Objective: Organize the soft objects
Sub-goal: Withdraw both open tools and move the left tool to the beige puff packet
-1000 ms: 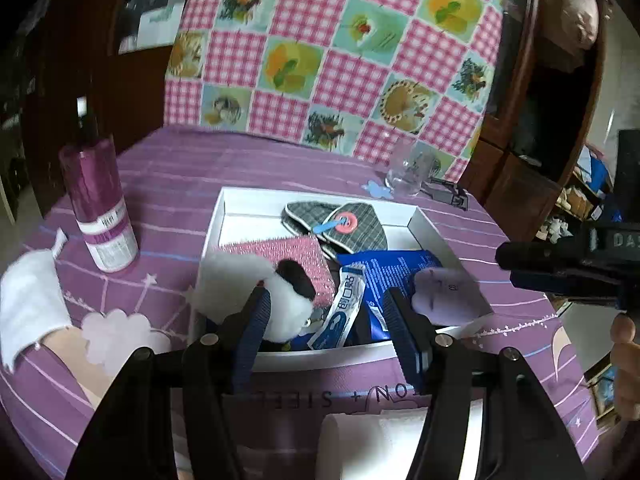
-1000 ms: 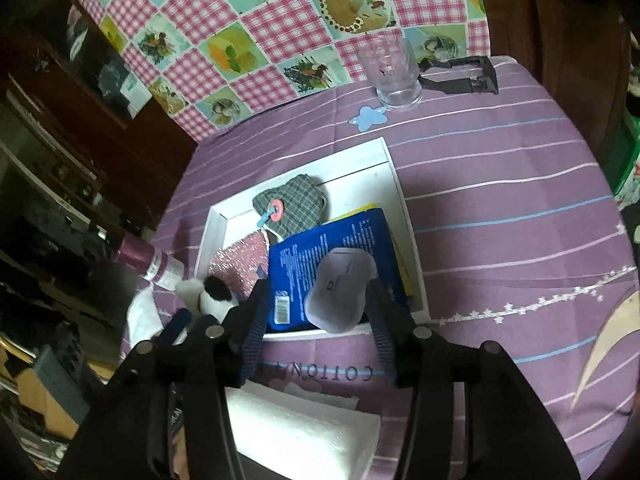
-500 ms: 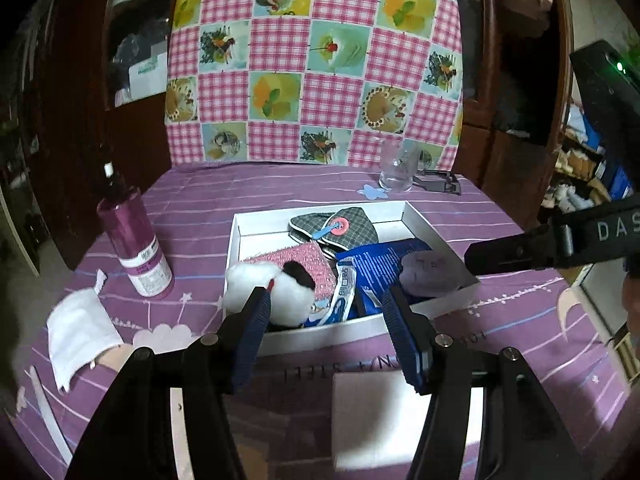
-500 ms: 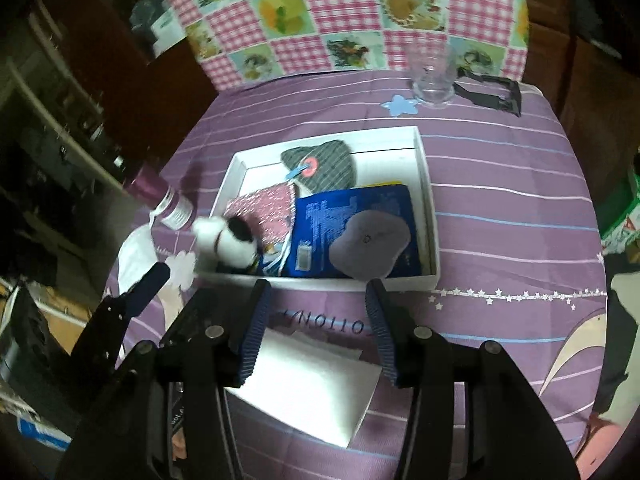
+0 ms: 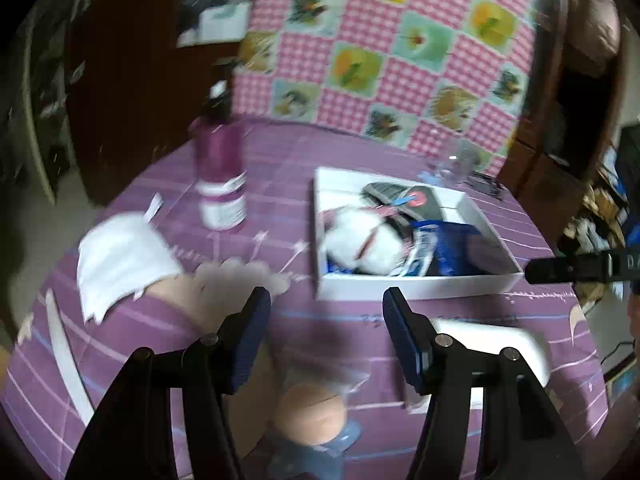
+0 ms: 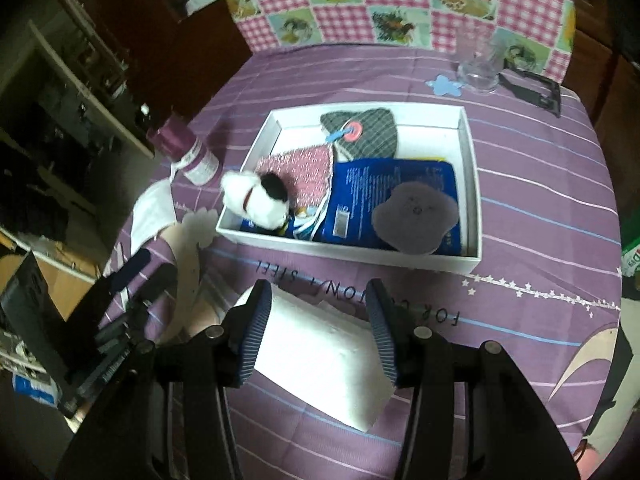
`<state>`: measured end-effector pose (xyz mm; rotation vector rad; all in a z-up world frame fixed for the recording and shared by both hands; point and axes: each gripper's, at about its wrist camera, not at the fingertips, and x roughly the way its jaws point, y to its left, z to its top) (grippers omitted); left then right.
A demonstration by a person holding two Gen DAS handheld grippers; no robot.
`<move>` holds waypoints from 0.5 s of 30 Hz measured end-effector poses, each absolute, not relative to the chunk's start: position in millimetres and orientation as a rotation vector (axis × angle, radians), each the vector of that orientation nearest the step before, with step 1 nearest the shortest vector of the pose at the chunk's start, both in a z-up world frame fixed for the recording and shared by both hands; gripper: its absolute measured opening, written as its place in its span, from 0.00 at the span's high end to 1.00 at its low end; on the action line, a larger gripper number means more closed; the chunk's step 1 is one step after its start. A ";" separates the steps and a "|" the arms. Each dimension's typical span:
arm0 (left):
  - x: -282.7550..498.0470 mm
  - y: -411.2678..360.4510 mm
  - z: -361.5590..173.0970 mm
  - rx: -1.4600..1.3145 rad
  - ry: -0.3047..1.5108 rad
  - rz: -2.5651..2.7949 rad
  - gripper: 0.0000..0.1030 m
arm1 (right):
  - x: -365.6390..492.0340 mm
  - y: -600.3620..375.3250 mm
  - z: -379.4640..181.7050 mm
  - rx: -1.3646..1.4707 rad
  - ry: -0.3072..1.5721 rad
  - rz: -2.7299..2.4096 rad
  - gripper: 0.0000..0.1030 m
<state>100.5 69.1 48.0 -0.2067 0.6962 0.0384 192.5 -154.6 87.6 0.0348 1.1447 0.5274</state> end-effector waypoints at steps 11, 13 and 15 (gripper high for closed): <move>101.4 72.6 18.7 -0.212 0.758 0.059 0.43 | 219.4 -192.5 68.2 0.286 1.215 0.492 0.51; 104.2 68.0 13.0 -0.191 0.799 0.034 0.43 | 220.6 -191.5 67.4 0.273 1.219 0.476 0.51; 104.9 61.0 7.5 -0.152 0.836 0.016 0.43 | 221.1 -188.8 65.9 0.257 1.225 0.466 0.51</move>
